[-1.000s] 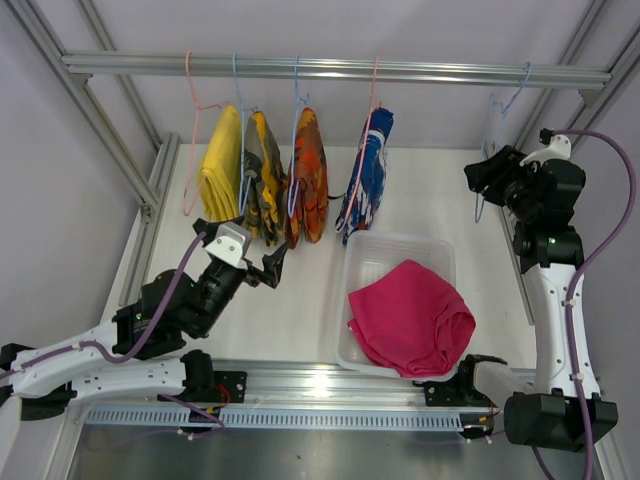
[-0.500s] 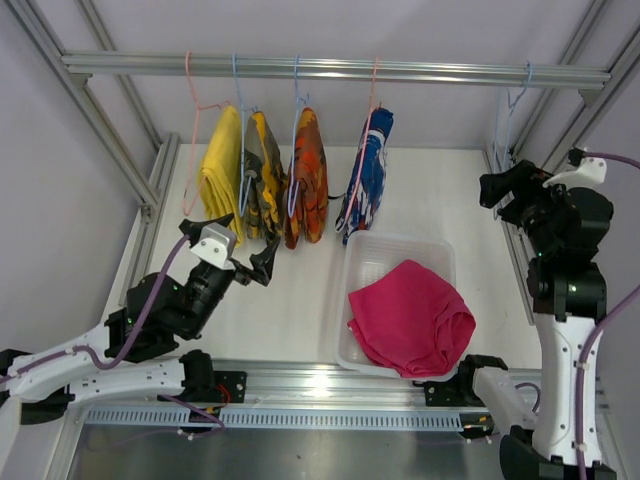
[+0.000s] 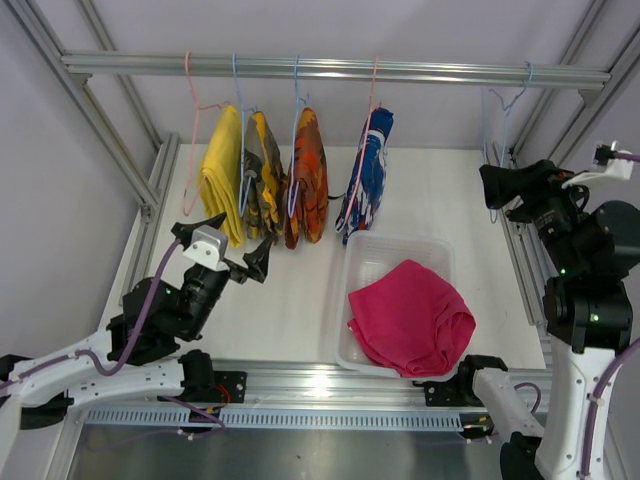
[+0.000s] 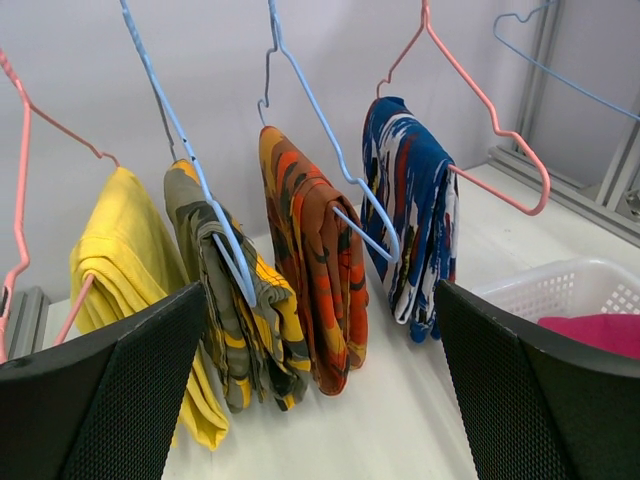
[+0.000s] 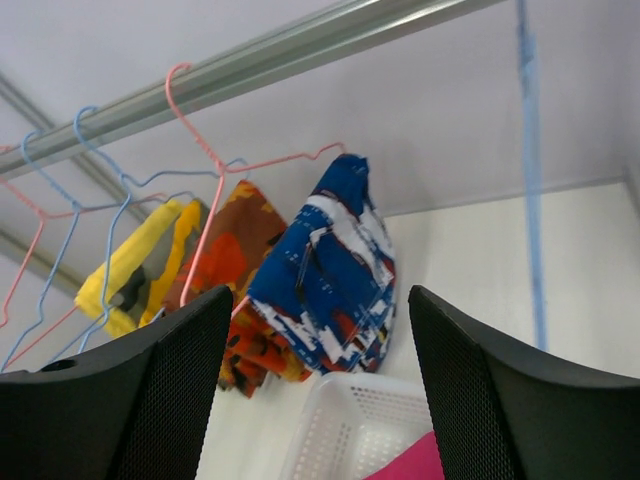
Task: Remove the trousers from the hanger
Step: Place the hanger at the clothesline, then pick up the hanger from the clothesline.
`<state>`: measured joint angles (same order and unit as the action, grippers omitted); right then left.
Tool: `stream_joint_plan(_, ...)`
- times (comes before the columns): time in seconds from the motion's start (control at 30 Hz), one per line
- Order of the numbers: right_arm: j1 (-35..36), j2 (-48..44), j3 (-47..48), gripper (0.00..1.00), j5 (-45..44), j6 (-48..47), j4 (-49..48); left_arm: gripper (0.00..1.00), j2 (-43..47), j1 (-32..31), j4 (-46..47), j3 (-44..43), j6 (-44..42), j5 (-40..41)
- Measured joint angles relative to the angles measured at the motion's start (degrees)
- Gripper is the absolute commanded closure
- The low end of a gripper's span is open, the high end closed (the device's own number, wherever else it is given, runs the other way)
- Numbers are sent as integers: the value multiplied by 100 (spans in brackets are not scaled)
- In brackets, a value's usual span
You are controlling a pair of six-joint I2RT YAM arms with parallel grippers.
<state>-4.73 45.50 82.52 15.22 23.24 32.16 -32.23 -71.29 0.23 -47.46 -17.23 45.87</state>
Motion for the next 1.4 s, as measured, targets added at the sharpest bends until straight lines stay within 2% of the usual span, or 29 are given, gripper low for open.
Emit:
stream_joint_plan(0.2,595,743,0,26,483,271,-308,1,-13,74,144,44,-44,42)
stream_joint_plan(0.4,1998,1672,90,27,92,271,-538,1,-94,122,184,63,-87,46)
stream_joint_plan(0.5,2468,2028,155,27,-155,260,-614,0,-127,138,184,66,-90,46)
stream_joint_plan(0.77,3080,2645,238,27,-575,216,-1034,1,-188,203,186,85,-90,31)
stream_joint_plan(1.1,3296,3296,280,27,-522,223,-1639,1,-201,236,186,85,-87,-7)
stream_joint_plan(1.2,3335,3530,378,35,-496,232,-1755,1,-201,243,186,85,-87,-24)
stream_joint_plan(1.33,3375,3729,507,58,-487,247,-1797,1,-201,247,184,85,-87,-85)
stream_joint_plan(1.4,3379,3753,525,64,-485,262,-1836,1,-201,247,184,85,-87,-105)
